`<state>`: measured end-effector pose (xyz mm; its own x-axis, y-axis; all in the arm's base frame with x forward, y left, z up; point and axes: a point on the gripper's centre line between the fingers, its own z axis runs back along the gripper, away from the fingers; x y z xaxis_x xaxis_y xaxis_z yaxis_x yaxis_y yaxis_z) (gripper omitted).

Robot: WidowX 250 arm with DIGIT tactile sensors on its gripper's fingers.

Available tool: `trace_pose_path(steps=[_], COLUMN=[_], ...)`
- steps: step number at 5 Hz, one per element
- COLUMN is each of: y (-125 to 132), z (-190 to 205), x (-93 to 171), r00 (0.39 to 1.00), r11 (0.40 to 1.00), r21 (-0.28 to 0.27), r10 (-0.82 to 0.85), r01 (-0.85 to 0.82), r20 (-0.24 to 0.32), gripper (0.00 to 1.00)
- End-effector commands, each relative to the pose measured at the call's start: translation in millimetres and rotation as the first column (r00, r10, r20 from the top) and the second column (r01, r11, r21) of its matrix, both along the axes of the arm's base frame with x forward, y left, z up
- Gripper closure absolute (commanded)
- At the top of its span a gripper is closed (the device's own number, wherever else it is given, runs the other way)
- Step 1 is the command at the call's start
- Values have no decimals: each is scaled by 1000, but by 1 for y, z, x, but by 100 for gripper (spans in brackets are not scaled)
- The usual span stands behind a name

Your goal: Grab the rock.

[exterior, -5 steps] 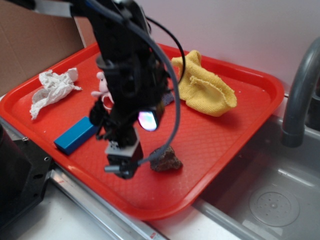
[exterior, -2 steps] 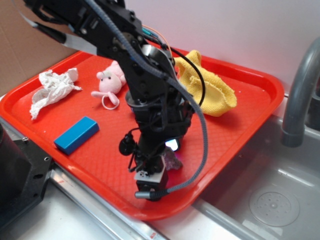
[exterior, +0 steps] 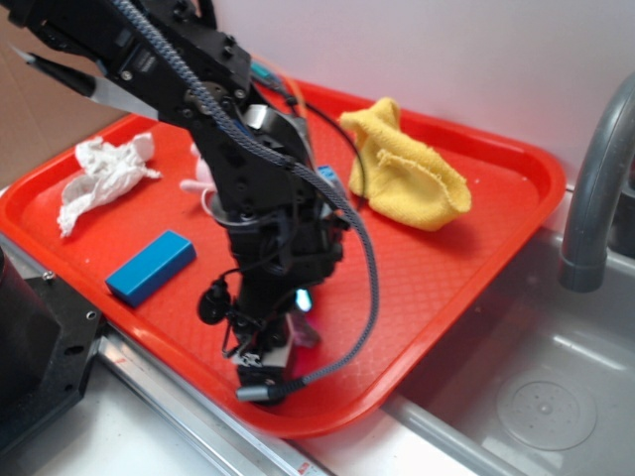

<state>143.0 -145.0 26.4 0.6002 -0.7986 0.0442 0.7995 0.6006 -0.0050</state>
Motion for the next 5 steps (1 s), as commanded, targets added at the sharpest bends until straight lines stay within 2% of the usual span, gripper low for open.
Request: trace_pose_path(steps=[1, 2, 3, 4, 5], y=[73, 116, 139, 138, 133], z=[99, 148, 196, 213, 215], x=[-21, -33, -30, -25, -15], r00=[878, 733, 540, 406, 398], r11=[876, 732, 542, 412, 405], r21=[-51, -70, -102, -111, -88], r10=[477, 680, 840, 911, 913], r01=[-479, -678, -834, -905, -910], r20=[-43, 13, 51, 73, 87], gripper=[100, 100, 100, 100, 100])
